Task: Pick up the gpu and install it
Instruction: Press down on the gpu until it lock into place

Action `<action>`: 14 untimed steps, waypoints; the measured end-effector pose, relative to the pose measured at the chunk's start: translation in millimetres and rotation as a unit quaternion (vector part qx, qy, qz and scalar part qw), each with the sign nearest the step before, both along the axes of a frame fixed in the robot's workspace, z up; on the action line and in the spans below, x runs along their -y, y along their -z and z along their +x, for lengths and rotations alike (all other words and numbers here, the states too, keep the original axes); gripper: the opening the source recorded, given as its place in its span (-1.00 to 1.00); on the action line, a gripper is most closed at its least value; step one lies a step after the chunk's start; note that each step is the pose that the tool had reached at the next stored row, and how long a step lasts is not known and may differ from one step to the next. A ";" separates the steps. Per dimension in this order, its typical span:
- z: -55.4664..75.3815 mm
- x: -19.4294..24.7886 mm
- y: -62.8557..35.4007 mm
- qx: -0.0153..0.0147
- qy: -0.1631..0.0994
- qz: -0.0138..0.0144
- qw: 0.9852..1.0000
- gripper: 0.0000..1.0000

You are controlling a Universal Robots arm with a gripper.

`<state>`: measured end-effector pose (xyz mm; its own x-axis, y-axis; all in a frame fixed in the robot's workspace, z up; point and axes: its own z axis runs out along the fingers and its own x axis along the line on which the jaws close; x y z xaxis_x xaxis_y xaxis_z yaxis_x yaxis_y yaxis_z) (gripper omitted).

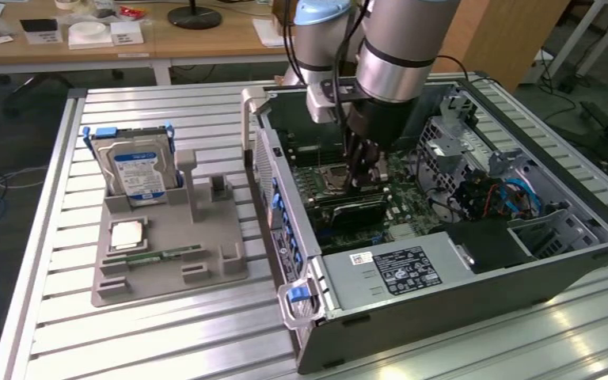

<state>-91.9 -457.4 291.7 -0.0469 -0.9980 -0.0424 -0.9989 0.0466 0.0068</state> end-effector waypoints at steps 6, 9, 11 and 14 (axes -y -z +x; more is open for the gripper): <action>0.0 0.0 -19.3 0.000 0.000 0.000 1.000 -0.79; 0.0 0.0 -29.1 0.000 0.000 0.000 1.000 -0.79; 0.0 0.0 -29.3 0.000 0.000 0.000 1.000 -0.79; 0.0 0.0 -29.4 0.000 0.000 0.000 1.000 -0.79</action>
<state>-91.9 -457.4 321.1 -0.0468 -0.9980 -0.0424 -0.9989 0.0466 0.0068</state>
